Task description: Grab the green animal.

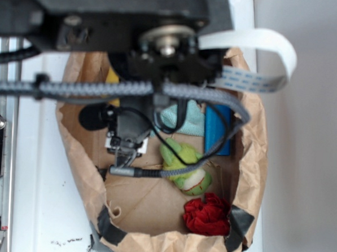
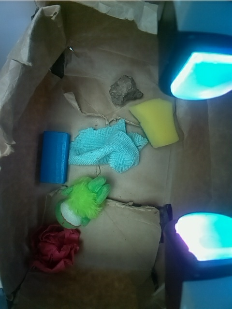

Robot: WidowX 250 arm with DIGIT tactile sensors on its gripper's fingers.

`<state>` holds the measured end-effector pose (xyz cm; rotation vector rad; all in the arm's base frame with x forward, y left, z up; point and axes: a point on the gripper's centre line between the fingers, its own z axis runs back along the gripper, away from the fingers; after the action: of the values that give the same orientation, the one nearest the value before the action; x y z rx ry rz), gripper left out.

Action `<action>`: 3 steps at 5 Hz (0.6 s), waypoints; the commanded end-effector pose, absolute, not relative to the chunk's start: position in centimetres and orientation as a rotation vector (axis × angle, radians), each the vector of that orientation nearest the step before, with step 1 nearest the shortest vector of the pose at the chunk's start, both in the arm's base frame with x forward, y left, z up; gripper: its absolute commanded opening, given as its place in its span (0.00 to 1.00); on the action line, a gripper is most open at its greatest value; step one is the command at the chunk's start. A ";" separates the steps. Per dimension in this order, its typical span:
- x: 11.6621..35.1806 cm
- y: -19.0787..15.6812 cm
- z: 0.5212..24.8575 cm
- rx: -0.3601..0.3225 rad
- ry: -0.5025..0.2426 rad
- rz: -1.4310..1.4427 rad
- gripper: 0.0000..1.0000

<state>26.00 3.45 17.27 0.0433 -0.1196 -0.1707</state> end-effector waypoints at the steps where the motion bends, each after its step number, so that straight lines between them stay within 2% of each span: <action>1: 26.0 3.5 17.3 0.043 -0.120 -0.171 1.00; 2: 28.2 2.4 15.9 0.056 -0.175 -0.280 1.00; 3: 30.5 2.1 13.9 0.022 -0.170 -0.371 1.00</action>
<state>29.74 2.10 11.95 0.0027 -0.1098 -0.3673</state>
